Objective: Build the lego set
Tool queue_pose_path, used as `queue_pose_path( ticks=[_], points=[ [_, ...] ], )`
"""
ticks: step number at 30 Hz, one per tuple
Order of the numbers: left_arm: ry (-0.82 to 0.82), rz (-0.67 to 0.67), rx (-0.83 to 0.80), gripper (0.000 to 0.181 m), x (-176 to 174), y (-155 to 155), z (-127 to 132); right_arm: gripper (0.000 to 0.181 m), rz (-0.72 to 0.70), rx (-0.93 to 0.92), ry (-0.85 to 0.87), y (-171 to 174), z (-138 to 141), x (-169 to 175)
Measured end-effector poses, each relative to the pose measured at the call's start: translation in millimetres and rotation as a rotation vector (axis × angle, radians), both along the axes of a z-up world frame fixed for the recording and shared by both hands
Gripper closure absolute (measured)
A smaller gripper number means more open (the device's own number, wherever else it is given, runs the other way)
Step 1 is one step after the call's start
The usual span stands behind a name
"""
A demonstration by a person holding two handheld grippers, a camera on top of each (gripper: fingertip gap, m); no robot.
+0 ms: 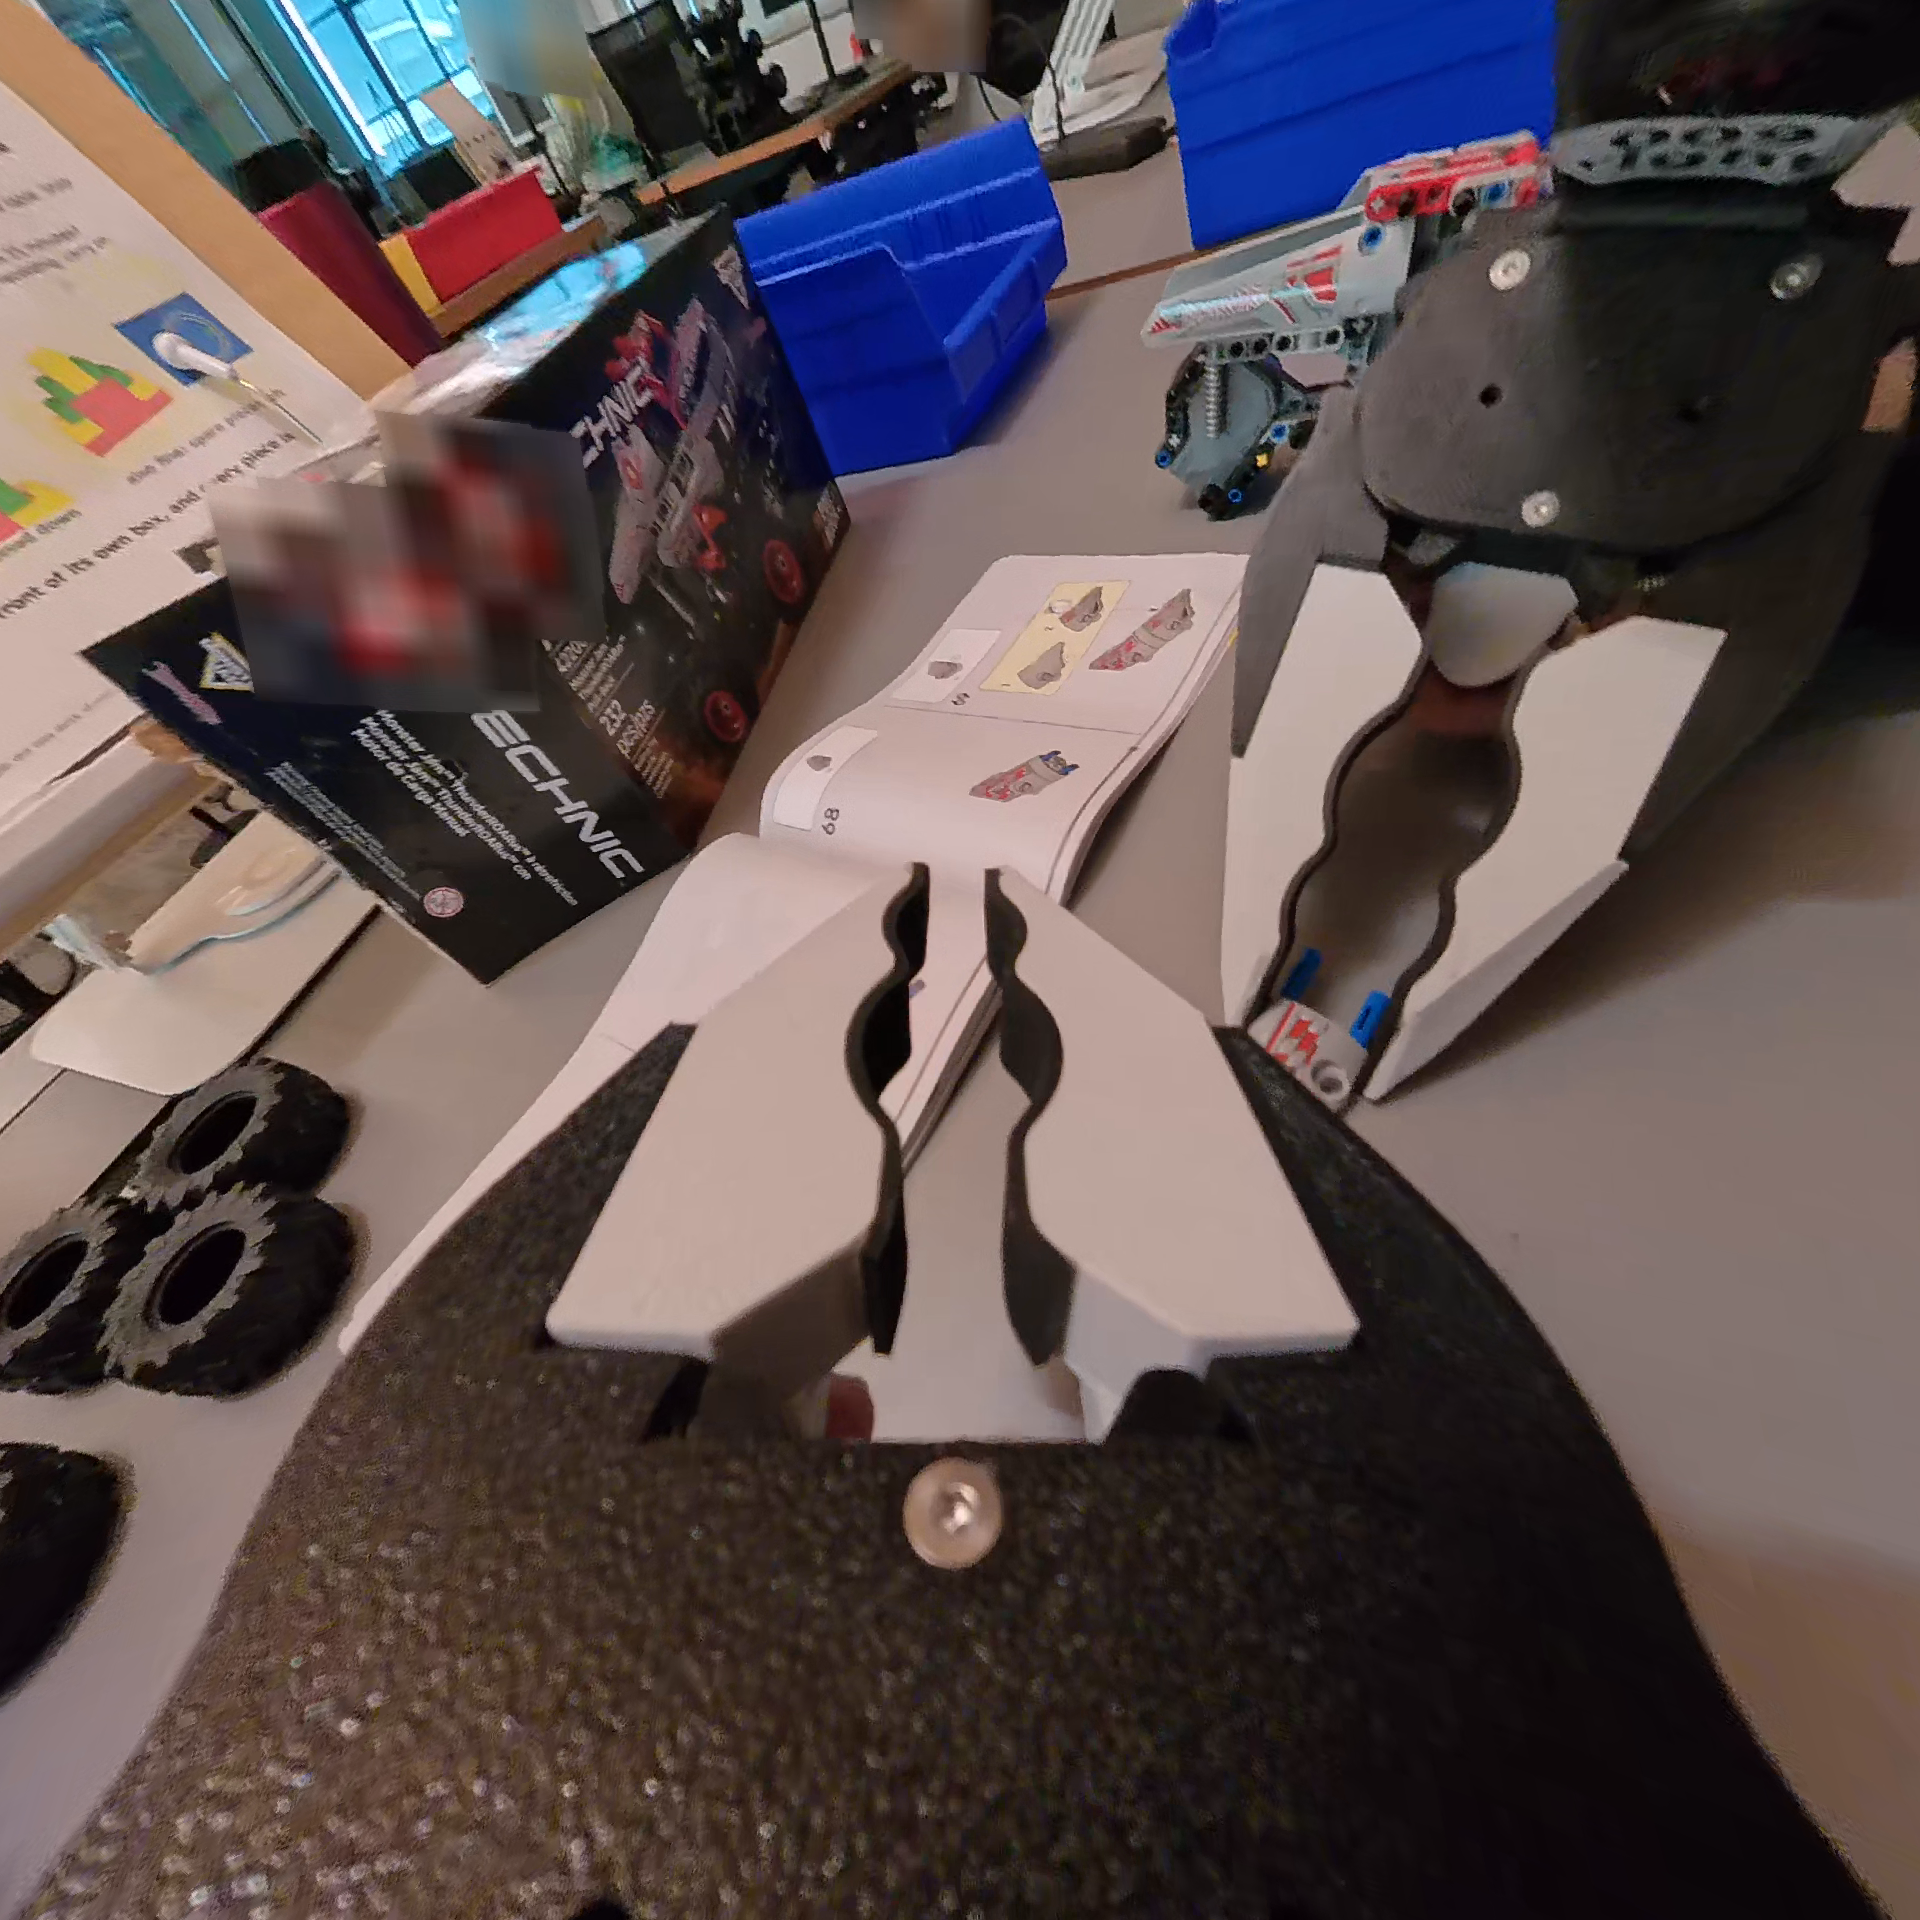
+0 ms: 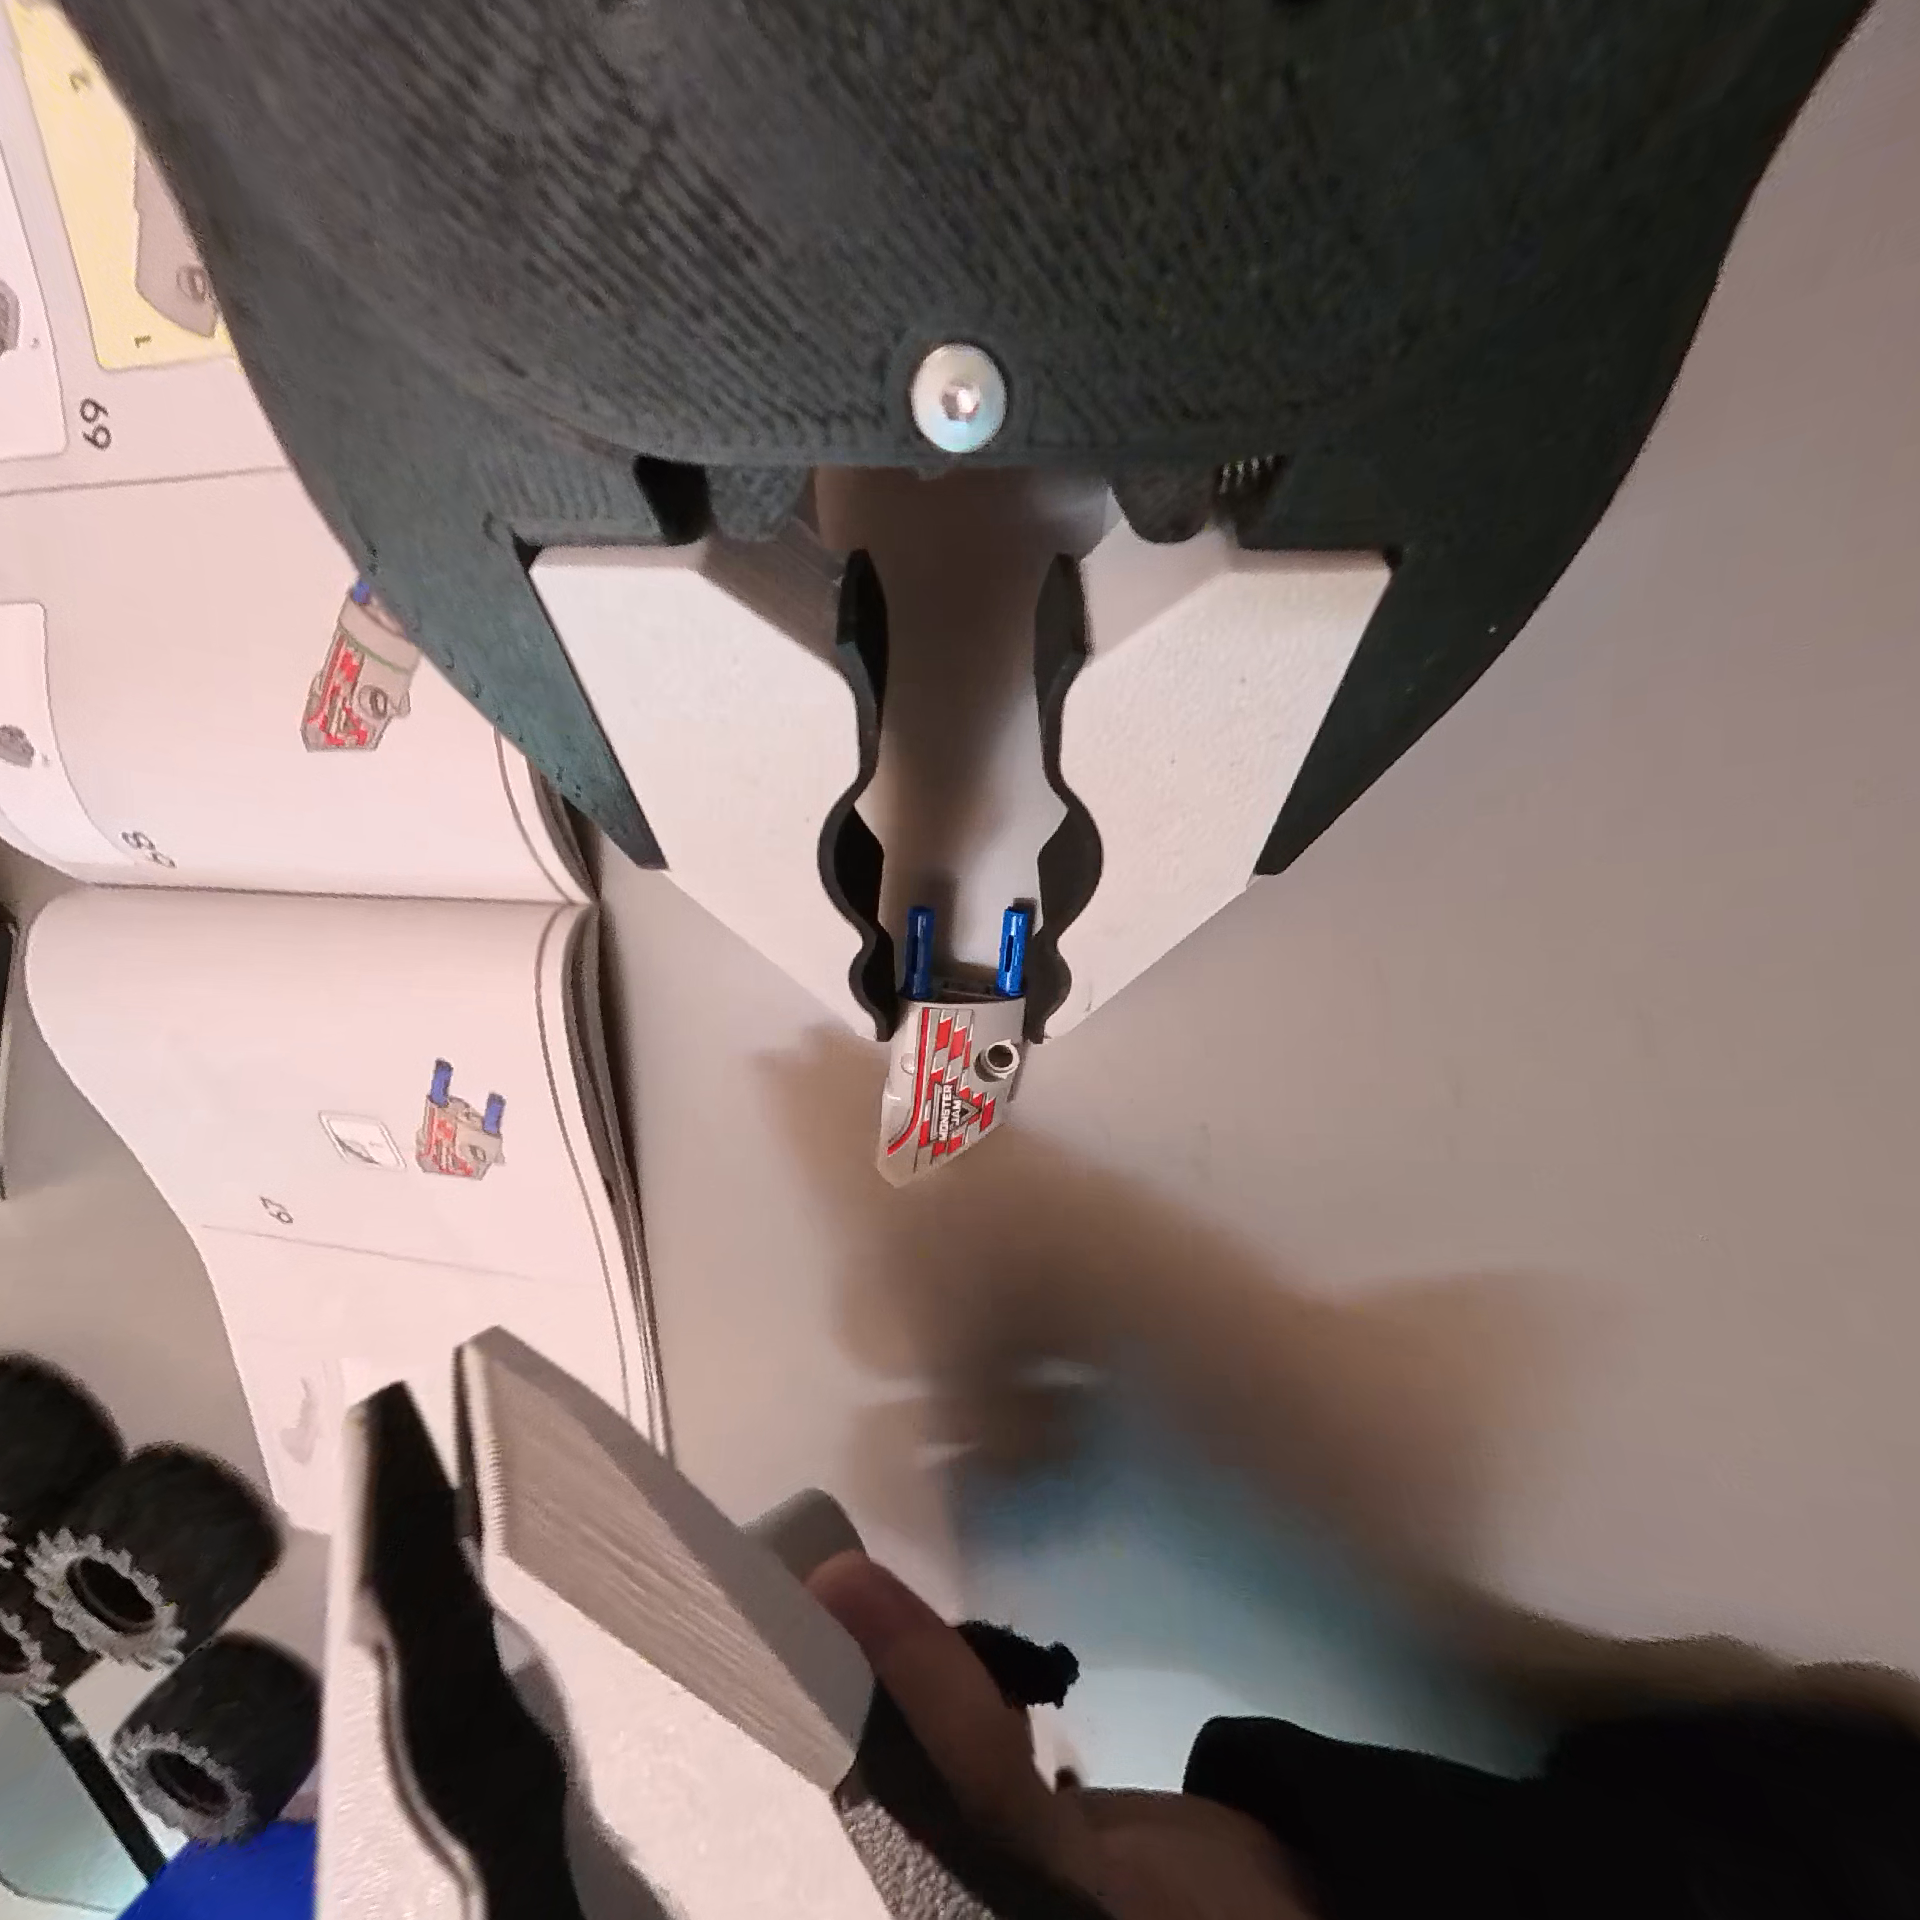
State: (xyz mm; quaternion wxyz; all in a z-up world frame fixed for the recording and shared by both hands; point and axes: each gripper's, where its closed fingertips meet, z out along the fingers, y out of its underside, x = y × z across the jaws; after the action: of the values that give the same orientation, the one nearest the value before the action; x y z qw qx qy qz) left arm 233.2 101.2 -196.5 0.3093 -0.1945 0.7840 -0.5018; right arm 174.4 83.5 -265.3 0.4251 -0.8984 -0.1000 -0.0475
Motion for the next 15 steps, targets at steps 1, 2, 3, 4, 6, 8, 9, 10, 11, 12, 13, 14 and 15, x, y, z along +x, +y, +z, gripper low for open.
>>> queue_pose_path(
  ticks=[1, 2, 3, 4, 6, 8, 9, 10, 11, 12, 13, 14, 15],
  points=[
    [-0.006, 0.007, -0.011, 0.174, 0.5, 1.8, 2.2, 0.158, 0.005, 0.002, -0.008, 1.8, 0.1, -0.3],
    [-0.008, 0.013, -0.021, 0.174, 1.1, 3.8, 3.7, 0.158, 0.009, 0.004, -0.016, 2.6, 0.2, -0.3],
    [-0.006, 0.021, -0.031, 0.172, 1.8, 6.0, 4.9, 0.158, 0.010, 0.005, -0.018, 2.7, 0.3, -0.4],
    [-0.003, 0.030, -0.043, 0.169, 2.6, 8.2, 6.1, 0.158, 0.010, 0.004, -0.017, 2.7, 0.3, -0.3],
    [0.003, 0.047, -0.069, 0.170, 3.3, 12.9, 10.0, 0.153, 0.006, 0.007, -0.023, 2.8, 0.7, 0.5],
    [-0.002, 0.048, -0.094, 0.174, 1.1, 16.5, 18.0, 0.149, -0.009, 0.016, -0.042, 3.1, 1.7, 3.8],
    [-0.014, 0.056, -0.110, 0.174, 0.4, 19.5, 23.7, 0.147, -0.016, 0.019, -0.045, 3.0, 2.1, 5.0],
    [-0.018, 0.064, -0.127, 0.174, -1.0, 23.2, 29.5, 0.145, -0.018, 0.020, -0.045, 2.9, 2.3, 5.6],
    [-0.014, 0.085, -0.141, 0.173, -1.9, 29.3, 35.5, 0.143, -0.018, 0.020, -0.044, 2.7, 2.5, 5.7],
    [-0.006, 0.125, -0.150, 0.172, -2.4, 38.6, 41.4, 0.141, -0.019, 0.021, -0.042, 2.6, 2.6, 5.9],
    [-0.004, 0.160, -0.152, 0.171, -4.5, 49.2, 47.9, 0.140, -0.021, 0.021, -0.040, 2.4, 2.5, 6.3],
    [-0.006, 0.185, -0.143, 0.171, -8.5, 60.7, 54.3, 0.140, -0.021, 0.020, -0.036, 2.5, 2.5, 6.3],
    [-0.007, 0.224, -0.120, 0.172, -12.4, 76.2, 59.7, 0.141, -0.019, 0.018, -0.031, 2.5, 2.2, 6.0]
  ],
)
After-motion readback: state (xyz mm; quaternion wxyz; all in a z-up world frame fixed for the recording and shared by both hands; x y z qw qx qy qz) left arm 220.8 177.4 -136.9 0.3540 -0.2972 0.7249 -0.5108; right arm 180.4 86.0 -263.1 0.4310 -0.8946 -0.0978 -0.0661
